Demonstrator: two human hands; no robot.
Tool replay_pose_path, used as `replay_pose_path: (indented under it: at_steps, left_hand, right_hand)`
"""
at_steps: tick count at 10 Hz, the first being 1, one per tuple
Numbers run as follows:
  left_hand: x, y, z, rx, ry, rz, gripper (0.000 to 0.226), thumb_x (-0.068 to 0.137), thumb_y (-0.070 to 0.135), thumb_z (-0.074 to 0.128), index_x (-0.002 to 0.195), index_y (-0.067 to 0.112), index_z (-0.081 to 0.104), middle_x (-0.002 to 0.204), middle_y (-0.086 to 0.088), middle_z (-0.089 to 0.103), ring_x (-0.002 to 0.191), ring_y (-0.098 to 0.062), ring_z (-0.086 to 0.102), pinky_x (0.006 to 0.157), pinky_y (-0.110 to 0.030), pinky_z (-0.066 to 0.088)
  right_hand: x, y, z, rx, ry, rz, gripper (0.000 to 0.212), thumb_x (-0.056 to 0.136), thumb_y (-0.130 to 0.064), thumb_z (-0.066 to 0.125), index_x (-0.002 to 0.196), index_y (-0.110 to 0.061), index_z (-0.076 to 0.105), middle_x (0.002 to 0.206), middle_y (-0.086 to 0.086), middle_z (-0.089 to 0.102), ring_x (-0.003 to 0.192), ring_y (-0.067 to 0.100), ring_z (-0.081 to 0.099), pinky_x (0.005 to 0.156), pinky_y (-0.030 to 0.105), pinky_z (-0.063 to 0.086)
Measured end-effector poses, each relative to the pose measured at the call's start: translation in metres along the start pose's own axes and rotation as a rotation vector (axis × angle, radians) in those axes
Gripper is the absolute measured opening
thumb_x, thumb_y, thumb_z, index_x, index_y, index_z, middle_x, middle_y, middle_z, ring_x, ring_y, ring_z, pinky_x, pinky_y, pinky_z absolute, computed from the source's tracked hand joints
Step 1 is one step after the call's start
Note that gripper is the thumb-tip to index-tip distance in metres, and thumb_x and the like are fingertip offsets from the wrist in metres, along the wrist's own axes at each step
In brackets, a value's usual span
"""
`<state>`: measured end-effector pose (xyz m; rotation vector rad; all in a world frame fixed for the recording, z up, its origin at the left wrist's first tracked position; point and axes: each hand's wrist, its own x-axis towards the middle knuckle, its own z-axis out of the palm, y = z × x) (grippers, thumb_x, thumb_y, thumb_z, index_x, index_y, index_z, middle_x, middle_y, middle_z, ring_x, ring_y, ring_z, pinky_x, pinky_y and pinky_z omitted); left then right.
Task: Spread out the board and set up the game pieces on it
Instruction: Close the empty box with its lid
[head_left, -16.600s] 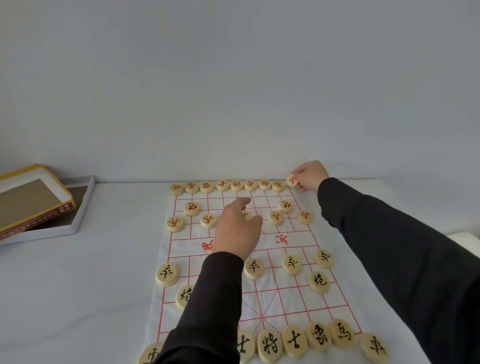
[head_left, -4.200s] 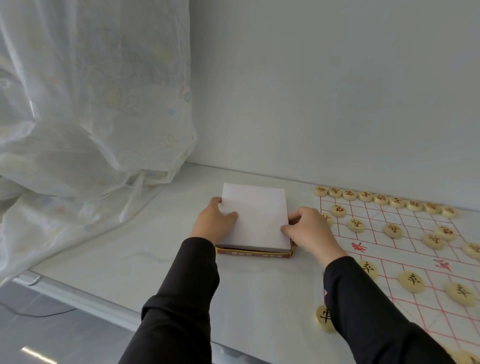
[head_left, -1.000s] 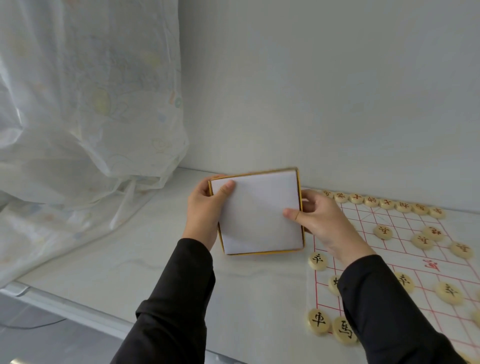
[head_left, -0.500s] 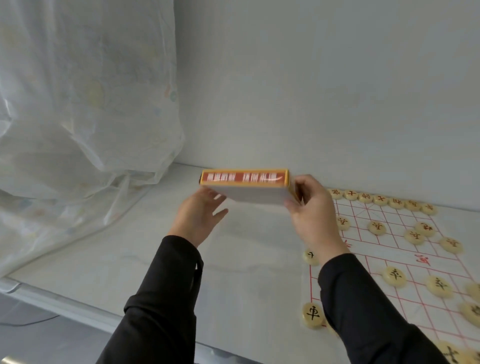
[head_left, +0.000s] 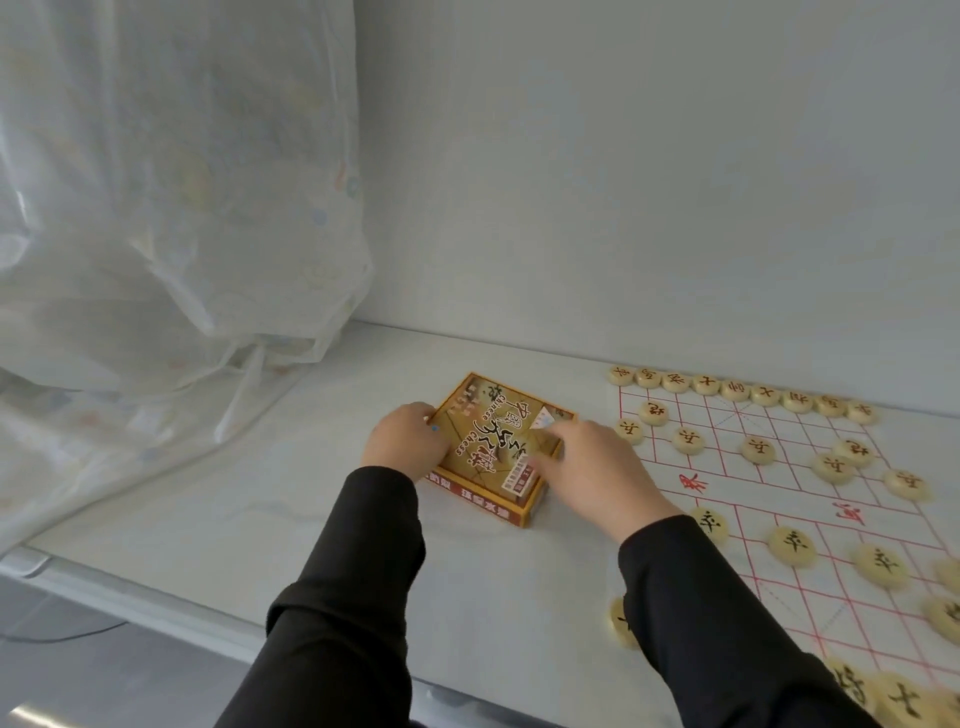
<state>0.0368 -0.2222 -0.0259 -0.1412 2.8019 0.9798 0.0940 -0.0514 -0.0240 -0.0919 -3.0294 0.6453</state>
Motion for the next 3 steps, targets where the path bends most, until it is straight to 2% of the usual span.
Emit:
replay_pose_path:
  at_steps: [1,2,3]
  left_hand:
    - [0.002,0.001,0.013,0.154,0.021,0.040,0.027,0.093,0.023,0.045,0.119,0.018,0.050,0.110,-0.003,0.060,0.100,-0.022,0.056,0.088,-0.031,0.048]
    - [0.002,0.004,0.023,0.143,-0.007,0.064,0.041,0.093,0.031,0.044,0.131,0.018,0.039,0.116,-0.005,0.057,0.105,-0.024,0.054,0.091,-0.037,0.048]
    - [-0.004,0.013,0.020,0.194,0.207,0.176,0.053,0.094,0.029,0.044,0.142,0.019,0.025,0.134,-0.007,0.043,0.120,-0.026,0.041,0.095,-0.037,0.043]
  right_hand:
    - [0.002,-0.003,0.008,0.000,-0.083,0.019,0.047,0.089,-0.037,0.060,0.129,-0.014,0.049,0.118,0.006,0.057,0.104,0.022,0.058,0.084,0.029,0.046]
    - [0.008,0.004,0.007,0.062,-0.061,0.034,0.052,0.092,-0.030,0.057,0.138,-0.013,0.040,0.134,0.008,0.047,0.121,0.026,0.049,0.098,0.032,0.041]
    - [0.010,0.007,-0.013,0.061,0.120,-0.048,0.056,0.095,-0.034,0.050,0.145,-0.016,0.031,0.152,0.007,0.027,0.142,0.026,0.023,0.114,0.036,0.023]
